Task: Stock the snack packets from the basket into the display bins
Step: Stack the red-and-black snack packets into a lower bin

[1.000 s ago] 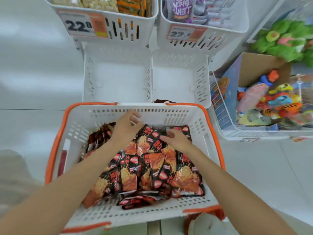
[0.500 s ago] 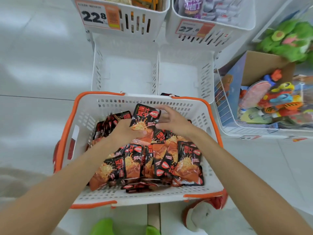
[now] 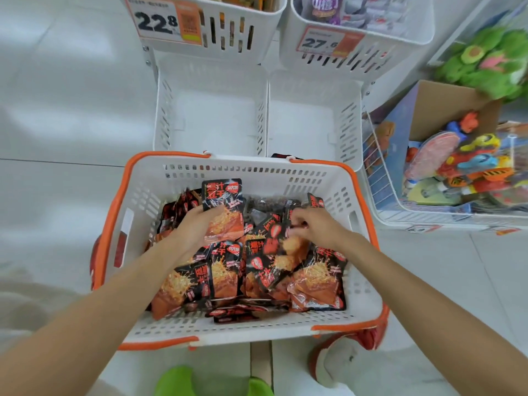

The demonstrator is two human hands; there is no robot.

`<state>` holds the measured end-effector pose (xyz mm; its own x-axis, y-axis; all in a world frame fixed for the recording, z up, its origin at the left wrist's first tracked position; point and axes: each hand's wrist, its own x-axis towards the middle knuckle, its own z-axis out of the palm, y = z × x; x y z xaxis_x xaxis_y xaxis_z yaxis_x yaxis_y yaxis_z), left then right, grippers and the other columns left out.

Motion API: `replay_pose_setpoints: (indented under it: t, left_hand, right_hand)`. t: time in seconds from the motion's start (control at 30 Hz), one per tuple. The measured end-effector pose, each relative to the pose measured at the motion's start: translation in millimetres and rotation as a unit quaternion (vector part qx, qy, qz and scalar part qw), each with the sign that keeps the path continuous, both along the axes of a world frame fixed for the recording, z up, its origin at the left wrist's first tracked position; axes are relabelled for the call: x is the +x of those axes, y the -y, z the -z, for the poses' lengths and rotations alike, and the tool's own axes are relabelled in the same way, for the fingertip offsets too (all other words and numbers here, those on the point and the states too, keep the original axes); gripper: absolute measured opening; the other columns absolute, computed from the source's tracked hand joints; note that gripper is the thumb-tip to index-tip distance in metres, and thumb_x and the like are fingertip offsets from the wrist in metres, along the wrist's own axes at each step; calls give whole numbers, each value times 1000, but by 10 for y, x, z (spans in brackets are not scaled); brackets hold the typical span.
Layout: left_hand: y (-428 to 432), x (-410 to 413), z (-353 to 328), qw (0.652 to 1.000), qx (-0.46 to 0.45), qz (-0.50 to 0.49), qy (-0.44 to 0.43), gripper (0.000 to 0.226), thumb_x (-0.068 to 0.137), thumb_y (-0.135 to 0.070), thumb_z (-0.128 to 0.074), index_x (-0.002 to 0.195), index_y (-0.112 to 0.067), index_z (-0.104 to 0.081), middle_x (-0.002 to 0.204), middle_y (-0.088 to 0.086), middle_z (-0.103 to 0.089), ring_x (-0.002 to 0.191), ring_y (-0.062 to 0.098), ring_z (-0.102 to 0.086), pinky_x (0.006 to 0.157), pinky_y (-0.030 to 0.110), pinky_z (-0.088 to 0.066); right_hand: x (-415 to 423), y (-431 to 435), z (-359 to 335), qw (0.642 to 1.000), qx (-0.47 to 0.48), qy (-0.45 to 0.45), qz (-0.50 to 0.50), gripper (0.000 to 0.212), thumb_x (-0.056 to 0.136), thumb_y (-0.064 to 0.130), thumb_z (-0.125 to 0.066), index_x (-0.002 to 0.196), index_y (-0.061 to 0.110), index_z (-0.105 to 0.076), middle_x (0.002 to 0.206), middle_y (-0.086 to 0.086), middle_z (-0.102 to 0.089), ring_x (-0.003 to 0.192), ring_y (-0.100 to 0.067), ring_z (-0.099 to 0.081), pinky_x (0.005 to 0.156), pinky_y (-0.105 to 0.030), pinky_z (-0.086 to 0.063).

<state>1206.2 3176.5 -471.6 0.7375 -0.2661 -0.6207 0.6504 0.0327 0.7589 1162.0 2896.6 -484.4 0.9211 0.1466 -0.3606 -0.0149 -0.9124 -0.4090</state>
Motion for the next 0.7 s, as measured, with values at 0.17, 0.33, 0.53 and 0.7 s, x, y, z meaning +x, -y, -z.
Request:
replay_pose_setpoints:
  t: [0.17, 0.33, 0.53, 0.7]
  left_hand:
    - [138, -25, -44, 998, -52, 30, -5, 119, 71, -60, -70, 156, -13, -1, 163, 4, -12, 148, 25, -23, 115, 54, -30]
    - [125, 40, 80, 997, 20, 75, 17, 34, 87, -12, -71, 118, -18, -57, 128, 2, -62, 124, 27, -54, 110, 56, -36]
    - [-174, 126, 151, 999, 10, 45, -6, 38, 94, -12, -63, 129, -24, -54, 141, 0, -54, 136, 27, -44, 110, 63, -32]
    - [-221, 148, 78, 999, -17, 38, -21, 46, 93, -25, -61, 137, -30, -49, 151, -3, -43, 140, 28, -38, 95, 61, -50]
  right_hand:
    - [111, -365, -382, 922, 307, 1, 235, 12, 94, 24, -64, 88, 18, -55, 75, 12, -65, 66, 4, -62, 66, -14, -47]
    - [-21, -554, -246, 960, 231, -95, 123, 37, 94, 29, -64, 129, 18, -57, 131, 2, -60, 121, -12, -55, 107, -36, -41]
    - [-320, -548, 322, 978, -139, -44, -149, 84, 74, 50, -79, 142, 20, -39, 133, -3, -46, 129, -25, -36, 116, -44, -21]
    - [-142, -400, 75, 999, 21, -24, -2, 38, 88, 29, -71, 117, 15, -51, 111, 0, -53, 96, -16, -54, 87, -37, -51]
